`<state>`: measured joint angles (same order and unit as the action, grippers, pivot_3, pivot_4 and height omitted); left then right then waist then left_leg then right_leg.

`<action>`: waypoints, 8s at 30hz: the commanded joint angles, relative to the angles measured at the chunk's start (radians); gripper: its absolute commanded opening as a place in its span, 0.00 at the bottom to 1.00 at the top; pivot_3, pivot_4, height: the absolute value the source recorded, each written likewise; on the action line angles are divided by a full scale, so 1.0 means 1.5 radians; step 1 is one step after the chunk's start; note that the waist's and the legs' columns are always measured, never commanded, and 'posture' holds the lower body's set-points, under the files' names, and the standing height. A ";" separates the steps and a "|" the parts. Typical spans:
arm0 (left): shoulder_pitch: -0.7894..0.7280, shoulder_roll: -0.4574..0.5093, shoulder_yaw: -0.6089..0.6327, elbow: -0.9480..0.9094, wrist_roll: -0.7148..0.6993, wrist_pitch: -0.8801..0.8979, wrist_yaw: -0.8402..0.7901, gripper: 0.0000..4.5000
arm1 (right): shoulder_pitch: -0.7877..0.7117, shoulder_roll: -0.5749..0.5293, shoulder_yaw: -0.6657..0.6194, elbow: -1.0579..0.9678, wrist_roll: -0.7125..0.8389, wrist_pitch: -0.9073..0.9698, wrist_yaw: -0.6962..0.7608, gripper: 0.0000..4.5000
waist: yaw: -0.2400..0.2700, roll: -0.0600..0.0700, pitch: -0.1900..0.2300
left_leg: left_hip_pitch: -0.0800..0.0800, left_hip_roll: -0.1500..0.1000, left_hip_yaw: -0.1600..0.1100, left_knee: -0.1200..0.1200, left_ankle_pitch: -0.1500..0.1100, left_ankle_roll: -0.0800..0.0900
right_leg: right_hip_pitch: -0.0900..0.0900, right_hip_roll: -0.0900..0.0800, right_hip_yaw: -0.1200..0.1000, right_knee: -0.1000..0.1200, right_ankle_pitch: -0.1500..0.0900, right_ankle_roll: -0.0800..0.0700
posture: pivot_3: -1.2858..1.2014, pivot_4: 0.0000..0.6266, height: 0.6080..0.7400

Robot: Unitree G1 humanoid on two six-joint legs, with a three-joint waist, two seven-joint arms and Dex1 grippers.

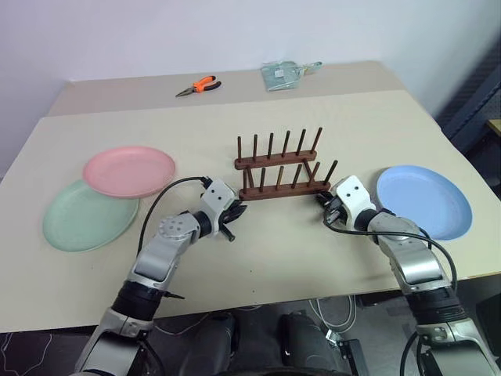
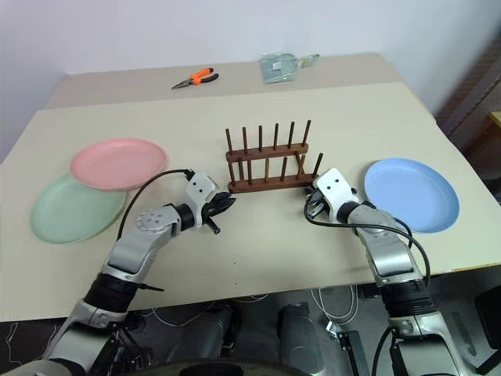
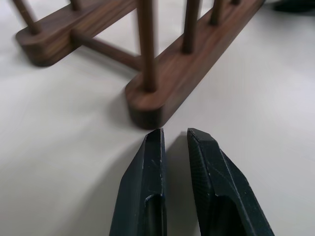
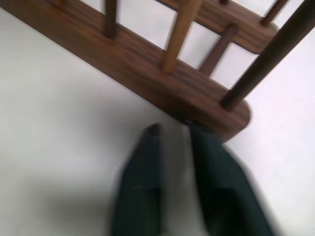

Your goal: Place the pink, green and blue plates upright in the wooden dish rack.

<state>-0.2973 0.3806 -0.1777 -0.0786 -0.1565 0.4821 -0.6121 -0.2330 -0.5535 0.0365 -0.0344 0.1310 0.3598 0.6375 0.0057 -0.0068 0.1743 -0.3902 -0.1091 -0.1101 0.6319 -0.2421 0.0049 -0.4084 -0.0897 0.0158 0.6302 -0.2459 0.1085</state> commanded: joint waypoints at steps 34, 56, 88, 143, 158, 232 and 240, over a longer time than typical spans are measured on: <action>-0.212 -0.184 0.797 -0.165 -0.223 0.514 0.550 0.81 | -0.003 -0.003 -0.008 -0.116 0.077 0.004 0.079 1.00 | 0.004 -0.010 0.006 | -0.001 0.002 -0.002 0.001 0.001 -0.009 | 0.000 0.005 -0.002 0.000 0.002 -0.002 | 0.52 0.24 1.00; -0.363 -0.106 0.432 -0.167 -0.282 0.406 0.441 0.02 | -0.270 -0.056 0.112 -0.183 -0.093 -0.145 0.077 1.00 | 0.003 -0.012 0.007 | -0.003 0.003 0.000 0.000 0.005 -0.012 | -0.004 0.005 -0.001 0.000 0.003 -0.003 | 0.52 0.24 1.00; -0.360 -0.101 0.506 -0.226 -0.338 0.354 0.515 0.99 | -0.403 0.041 0.175 0.160 -0.343 -0.477 -0.103 0.00 | -0.012 -0.012 0.007 | -0.004 0.004 0.000 -0.001 0.007 -0.015 | -0.008 0.008 0.000 0.003 0.005 -0.005 | 0.52 0.24 1.00; 0.068 0.048 0.529 -0.169 -0.159 0.167 0.417 1.00 | -0.335 -0.095 -0.033 -0.117 0.175 -0.022 0.094 0.99 | -0.014 -0.008 0.008 | -0.007 0.010 0.002 -0.001 0.005 -0.009 | -0.012 0.010 0.002 0.001 0.008 -0.009 | 0.52 0.24 1.00; 0.189 -0.077 0.773 -0.249 -0.387 0.353 0.489 1.00 | -0.243 0.052 0.175 -0.123 0.056 -0.103 0.136 0.99 | 0.004 -0.011 0.006 | -0.008 0.010 0.001 0.003 0.004 -0.009 | -0.010 0.010 0.000 0.000 0.009 -0.010 | 0.52 0.24 1.00; 0.168 0.037 0.197 -0.271 -0.177 -0.025 0.222 0.54 | -0.252 0.272 -0.106 -0.234 0.523 0.230 -0.246 0.00 | -0.014 -0.009 0.006 | -0.008 0.014 0.001 -0.003 0.008 -0.014 | -0.013 0.016 0.004 0.000 0.012 -0.014 | 0.52 0.24 1.00; 0.183 0.031 0.192 -0.279 -0.165 -0.024 0.207 0.54 | -0.254 0.294 -0.127 -0.191 0.553 0.249 -0.303 0.00 | -0.012 -0.008 0.007 | -0.008 0.014 0.001 -0.002 0.008 -0.014 | -0.013 0.016 0.004 0.000 0.012 -0.014 | 0.52 0.24 1.00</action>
<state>-0.0218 0.4294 0.1044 -0.4562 -0.4158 0.4658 -0.2968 -0.6036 -0.1251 -0.1353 -0.3121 0.9284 0.7276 0.2013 -0.0116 -0.0195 0.1841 -0.4021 -0.0875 -0.1080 0.6288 -0.2306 -0.0162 -0.4285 -0.0661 0.0213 0.6308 -0.2275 0.0880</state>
